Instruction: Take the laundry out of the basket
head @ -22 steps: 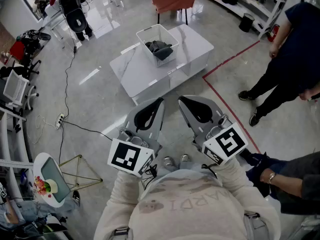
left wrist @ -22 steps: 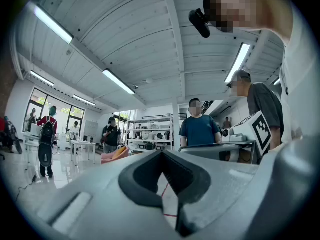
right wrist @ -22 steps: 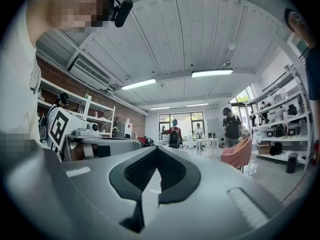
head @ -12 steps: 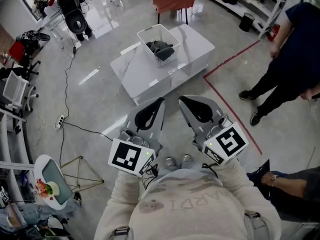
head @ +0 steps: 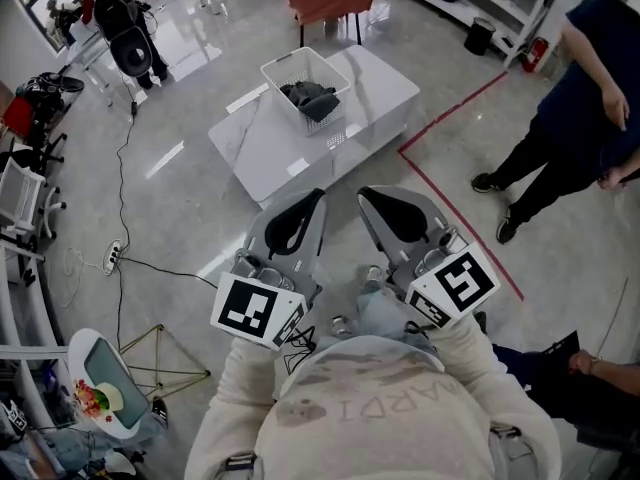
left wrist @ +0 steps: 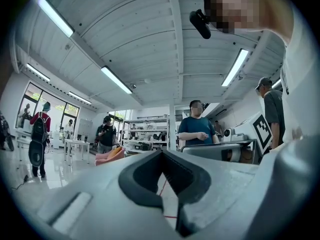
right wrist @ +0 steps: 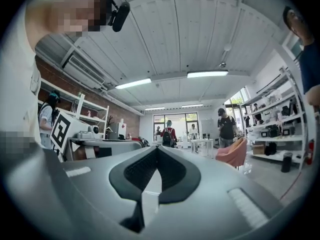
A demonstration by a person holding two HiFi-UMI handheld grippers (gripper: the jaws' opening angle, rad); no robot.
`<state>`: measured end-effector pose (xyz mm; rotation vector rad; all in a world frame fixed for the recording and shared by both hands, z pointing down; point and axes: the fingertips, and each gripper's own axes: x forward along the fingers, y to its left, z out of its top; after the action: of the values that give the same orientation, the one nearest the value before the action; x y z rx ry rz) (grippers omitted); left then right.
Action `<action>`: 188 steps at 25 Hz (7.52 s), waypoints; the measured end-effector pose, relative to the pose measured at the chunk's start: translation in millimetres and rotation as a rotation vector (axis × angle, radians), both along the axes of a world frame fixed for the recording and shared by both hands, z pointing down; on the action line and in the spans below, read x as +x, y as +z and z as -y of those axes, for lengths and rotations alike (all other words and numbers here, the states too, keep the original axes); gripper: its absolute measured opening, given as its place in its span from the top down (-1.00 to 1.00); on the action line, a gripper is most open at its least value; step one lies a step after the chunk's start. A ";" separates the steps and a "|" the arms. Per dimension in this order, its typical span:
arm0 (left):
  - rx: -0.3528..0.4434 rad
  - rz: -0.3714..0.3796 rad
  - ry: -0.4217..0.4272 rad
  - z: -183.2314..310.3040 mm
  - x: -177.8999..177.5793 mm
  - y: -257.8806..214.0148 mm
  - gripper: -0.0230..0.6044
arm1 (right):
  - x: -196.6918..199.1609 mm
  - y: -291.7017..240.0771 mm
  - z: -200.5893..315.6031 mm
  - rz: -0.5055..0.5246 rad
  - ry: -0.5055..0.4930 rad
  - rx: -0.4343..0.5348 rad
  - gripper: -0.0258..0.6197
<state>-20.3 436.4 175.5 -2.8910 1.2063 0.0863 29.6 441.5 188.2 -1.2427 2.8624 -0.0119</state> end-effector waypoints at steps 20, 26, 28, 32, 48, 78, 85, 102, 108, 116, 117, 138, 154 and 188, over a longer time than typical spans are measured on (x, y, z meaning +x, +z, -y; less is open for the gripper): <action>-0.003 0.007 -0.107 225.6 48.6 -13.1 0.93 | 45.0 -7.9 226.7 -0.020 -0.134 0.026 0.84; 0.015 0.002 -0.166 284.9 65.8 -18.1 0.93 | 68.6 -8.6 287.6 0.003 -0.175 0.027 0.84; 0.022 -0.002 -0.191 299.3 66.4 -19.7 0.93 | 74.1 -7.3 302.9 0.004 -0.180 0.026 0.84; 0.007 0.000 -0.217 322.9 60.9 -16.8 0.93 | 76.7 -0.9 326.1 0.014 -0.189 0.009 0.83; 0.009 -0.008 -0.202 451.6 13.6 -10.1 0.93 | 33.5 7.8 449.4 -0.021 -0.163 -0.016 0.83; -0.059 -0.069 -0.222 637.5 -89.2 27.6 0.93 | -74.5 81.5 664.2 -0.138 -0.209 -0.190 0.82; -0.112 -0.085 -0.234 675.5 -88.9 64.8 0.93 | -82.1 168.1 711.8 -0.239 -0.252 -0.337 0.68; -0.222 -0.003 -0.139 743.3 -74.0 241.2 0.93 | -88.7 403.0 769.1 -0.419 -0.301 -0.577 0.59; -0.232 0.022 -0.089 749.6 -72.3 288.3 0.93 | -94.8 447.2 771.7 -0.463 -0.315 -0.593 0.58; -0.239 0.007 -0.093 754.8 -82.9 317.7 0.93 | -108.6 493.6 768.6 -0.557 -0.353 -0.608 0.46; -0.237 0.007 -0.094 754.7 -84.2 318.2 0.93 | -109.4 499.1 768.7 -0.573 -0.356 -0.612 0.41; -0.220 0.000 -0.113 744.5 -99.9 314.2 0.93 | -118.6 591.6 758.3 -0.849 -0.363 -0.627 -0.24; -0.231 -0.008 -0.130 737.7 -104.2 319.9 0.93 | -126.2 614.4 758.2 -0.949 -0.351 -0.667 -0.32; -0.085 0.037 -0.059 692.2 -58.5 170.4 0.93 | -62.9 259.9 732.1 -0.200 -0.059 -0.397 0.47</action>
<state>-78.8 -255.8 345.9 -2.9107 1.3198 -0.0193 -33.3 -290.6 448.0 -1.2759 3.1767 -0.5085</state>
